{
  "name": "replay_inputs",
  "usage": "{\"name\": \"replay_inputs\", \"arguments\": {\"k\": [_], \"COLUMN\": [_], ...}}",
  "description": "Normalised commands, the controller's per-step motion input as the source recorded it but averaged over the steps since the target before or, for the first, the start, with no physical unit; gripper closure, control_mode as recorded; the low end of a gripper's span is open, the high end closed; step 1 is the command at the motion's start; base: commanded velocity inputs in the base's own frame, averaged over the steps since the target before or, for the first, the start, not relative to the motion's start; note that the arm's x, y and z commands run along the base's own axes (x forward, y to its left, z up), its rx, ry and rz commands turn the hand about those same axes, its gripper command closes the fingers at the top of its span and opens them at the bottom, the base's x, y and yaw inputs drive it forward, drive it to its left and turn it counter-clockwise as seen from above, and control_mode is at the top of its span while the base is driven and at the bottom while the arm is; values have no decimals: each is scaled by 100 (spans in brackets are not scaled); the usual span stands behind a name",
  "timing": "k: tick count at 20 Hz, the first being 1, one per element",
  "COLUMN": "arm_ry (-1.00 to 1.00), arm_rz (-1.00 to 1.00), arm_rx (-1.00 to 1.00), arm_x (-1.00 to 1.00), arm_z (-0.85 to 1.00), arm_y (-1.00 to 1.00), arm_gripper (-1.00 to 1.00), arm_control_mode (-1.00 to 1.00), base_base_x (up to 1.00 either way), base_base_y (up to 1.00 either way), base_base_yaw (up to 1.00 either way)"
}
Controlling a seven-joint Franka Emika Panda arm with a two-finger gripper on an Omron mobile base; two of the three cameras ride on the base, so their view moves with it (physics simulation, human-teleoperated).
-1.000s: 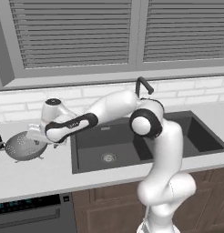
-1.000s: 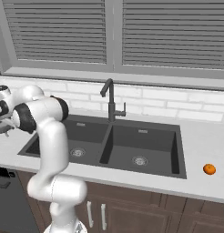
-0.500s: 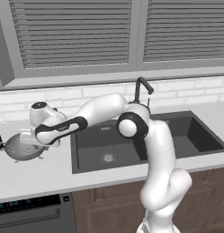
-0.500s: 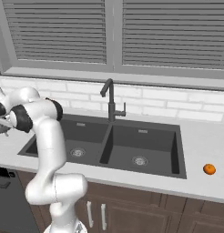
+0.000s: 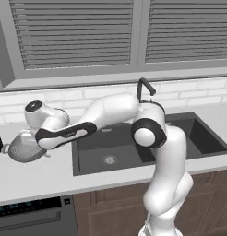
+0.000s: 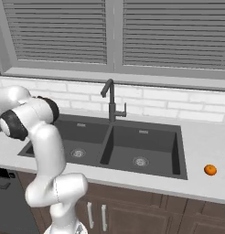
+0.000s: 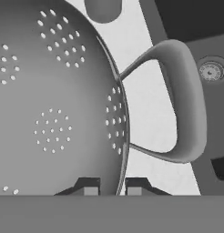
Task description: Put the colander in the sink, put the tangerine in the colander, and turn on the sink faucet and pour water over the colander.
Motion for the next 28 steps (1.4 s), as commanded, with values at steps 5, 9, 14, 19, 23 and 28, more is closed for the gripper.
{"name": "replay_inputs", "arguments": {"k": [5, 9, 14, 19, 23, 28], "arm_ry": [-32, -25, -10, 3, 25, 21], "arm_rz": [-15, -21, -25, -35, -45, -16], "arm_rx": [0, 2, 10, 24, 35, 18], "arm_x": [-89, -68, -42, -27, -3, 5], "arm_z": [55, 56, 65, 66, 35, -6], "arm_y": [-100, -100, -100, -100, -100, -78], "arm_gripper": [100, 100, 100, 100, 100, 100], "arm_control_mode": [-100, -100, -100, -100, -100, -100], "base_base_x": [0, 0, 0, 0, 0, 0], "base_base_y": [0, 0, 0, 0, 0, 0], "base_base_yaw": [0, 0, 0, 0, 0, 0]}}
